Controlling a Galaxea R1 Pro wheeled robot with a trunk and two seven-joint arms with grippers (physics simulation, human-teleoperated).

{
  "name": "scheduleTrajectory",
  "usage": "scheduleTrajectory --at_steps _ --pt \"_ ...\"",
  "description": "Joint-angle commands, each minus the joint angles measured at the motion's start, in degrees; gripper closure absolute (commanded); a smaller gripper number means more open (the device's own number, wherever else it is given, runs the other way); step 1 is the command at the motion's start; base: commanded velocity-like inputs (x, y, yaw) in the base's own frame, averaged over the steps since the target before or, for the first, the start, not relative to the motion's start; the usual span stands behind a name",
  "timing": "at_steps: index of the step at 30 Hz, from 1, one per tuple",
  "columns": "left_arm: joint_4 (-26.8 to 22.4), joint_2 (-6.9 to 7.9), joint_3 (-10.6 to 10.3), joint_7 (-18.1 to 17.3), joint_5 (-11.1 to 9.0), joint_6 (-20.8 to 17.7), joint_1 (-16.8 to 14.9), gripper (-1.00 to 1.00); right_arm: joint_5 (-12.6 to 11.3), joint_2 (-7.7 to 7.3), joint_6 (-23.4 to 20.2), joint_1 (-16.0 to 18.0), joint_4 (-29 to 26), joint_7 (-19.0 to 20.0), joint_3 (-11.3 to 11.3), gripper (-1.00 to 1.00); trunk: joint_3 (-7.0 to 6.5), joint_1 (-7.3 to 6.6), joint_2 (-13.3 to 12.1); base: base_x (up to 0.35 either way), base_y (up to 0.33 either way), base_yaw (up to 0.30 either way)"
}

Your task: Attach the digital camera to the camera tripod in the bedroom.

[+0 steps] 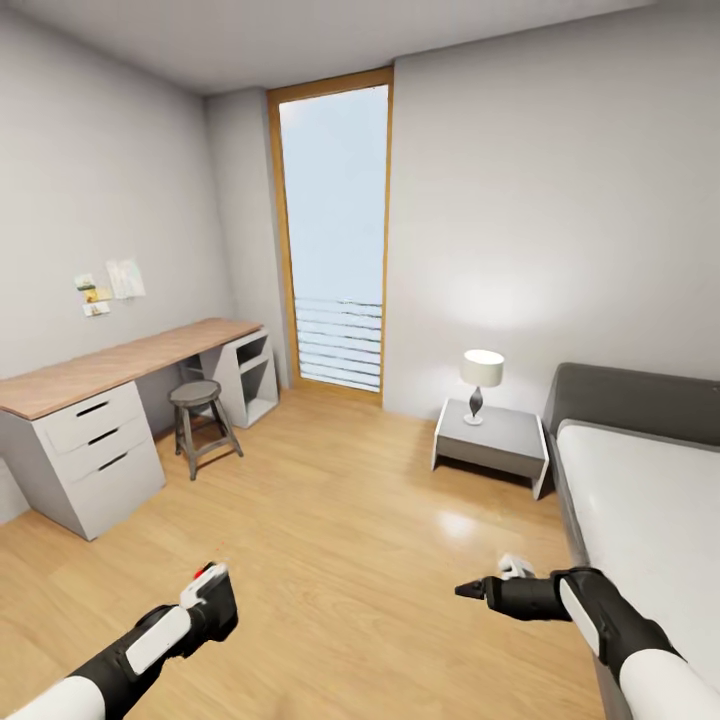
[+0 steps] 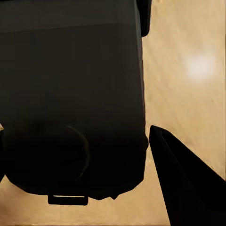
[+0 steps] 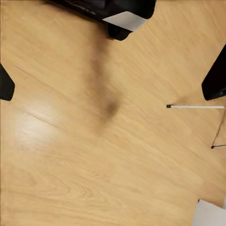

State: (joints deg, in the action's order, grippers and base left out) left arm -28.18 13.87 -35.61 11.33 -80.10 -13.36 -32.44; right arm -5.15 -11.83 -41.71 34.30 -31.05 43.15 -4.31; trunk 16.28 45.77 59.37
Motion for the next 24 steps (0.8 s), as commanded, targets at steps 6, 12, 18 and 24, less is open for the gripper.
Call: scheduleTrajectory --at_steps 6,12,18,24 --pt "14.0 -3.45 -0.6 0.2 -0.4 0.2 -0.1 1.0 4.5 0.16 14.0 0.1 18.0 -7.4 -0.1 -1.0 -1.02 -1.32 -2.4 0.0 0.0 0.0" --pt "25.3 -9.36 -0.7 0.2 0.3 0.8 0.0 1.0 9.1 0.49 26.9 0.3 30.1 -15.2 -0.1 -1.0 -2.1 -2.64 -4.8 0.0 0.0 0.0" --pt "27.3 -11.12 -0.8 0.2 3.0 1.7 0.0 1.0 10.2 0.56 30.7 -0.5 32.5 -21.7 -0.2 -1.0 -3.17 -3.96 -7.2 0.0 0.0 0.0" --pt "27.8 -11.27 -0.8 0.2 6.1 5.4 3.3 1.0 10.8 0.46 32.9 -6.8 32.8 -23.6 -0.1 -1.0 -4.25 -5.27 -9.6 0.0 0.0 0.0"
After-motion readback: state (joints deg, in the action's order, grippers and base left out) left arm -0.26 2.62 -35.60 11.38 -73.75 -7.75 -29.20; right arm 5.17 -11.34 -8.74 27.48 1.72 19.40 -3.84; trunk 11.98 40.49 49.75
